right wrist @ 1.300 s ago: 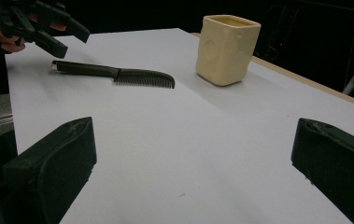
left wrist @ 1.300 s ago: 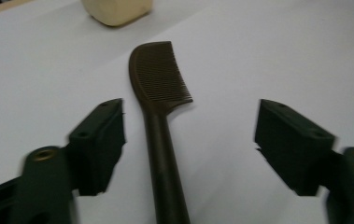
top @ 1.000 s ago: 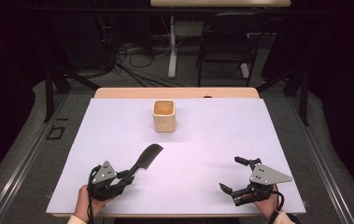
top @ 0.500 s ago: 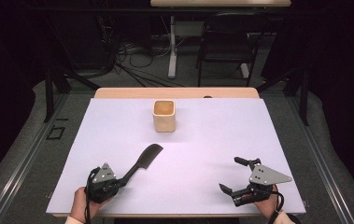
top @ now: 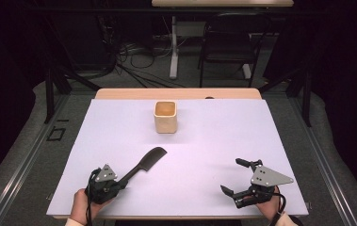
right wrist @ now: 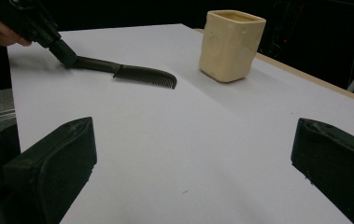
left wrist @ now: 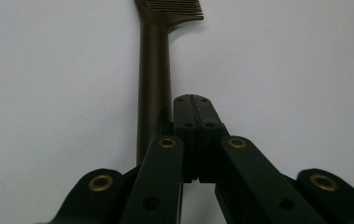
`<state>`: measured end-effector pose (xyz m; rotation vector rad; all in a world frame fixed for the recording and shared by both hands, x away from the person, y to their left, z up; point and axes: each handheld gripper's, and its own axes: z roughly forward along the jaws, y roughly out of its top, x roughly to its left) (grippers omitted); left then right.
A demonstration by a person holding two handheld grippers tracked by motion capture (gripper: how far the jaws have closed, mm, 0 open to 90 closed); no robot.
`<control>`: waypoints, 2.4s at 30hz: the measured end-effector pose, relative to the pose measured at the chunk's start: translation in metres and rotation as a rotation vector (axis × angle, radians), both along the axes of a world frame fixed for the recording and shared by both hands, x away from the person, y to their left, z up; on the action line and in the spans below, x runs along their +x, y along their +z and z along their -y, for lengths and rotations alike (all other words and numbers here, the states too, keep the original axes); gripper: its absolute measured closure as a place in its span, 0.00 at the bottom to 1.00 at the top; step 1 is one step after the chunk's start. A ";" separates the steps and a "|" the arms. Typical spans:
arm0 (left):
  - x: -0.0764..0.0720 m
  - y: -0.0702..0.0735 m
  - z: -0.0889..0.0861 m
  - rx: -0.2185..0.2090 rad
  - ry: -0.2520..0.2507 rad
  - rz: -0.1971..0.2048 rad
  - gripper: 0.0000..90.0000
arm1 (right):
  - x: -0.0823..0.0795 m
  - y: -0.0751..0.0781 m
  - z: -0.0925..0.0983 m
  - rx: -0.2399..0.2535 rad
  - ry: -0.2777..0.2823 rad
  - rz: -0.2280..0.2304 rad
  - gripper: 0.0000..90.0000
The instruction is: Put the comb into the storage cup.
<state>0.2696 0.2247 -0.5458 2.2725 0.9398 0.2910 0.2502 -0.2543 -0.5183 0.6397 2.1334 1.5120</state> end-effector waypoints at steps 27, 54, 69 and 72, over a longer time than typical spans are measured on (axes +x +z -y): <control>0.011 -0.001 -0.001 0.069 0.050 0.033 1.00 | 0.001 -0.001 0.000 0.000 -0.004 -0.003 0.00; 0.028 -0.001 0.005 0.120 0.056 0.055 1.00 | 0.001 -0.001 -0.001 0.001 0.000 -0.009 0.00; 0.027 0.004 0.005 0.091 0.031 0.042 0.88 | 0.000 0.000 0.000 0.000 0.000 -0.006 0.00; 0.022 0.009 0.002 0.047 0.020 0.050 0.74 | -0.001 0.000 0.000 0.004 0.002 -0.001 0.00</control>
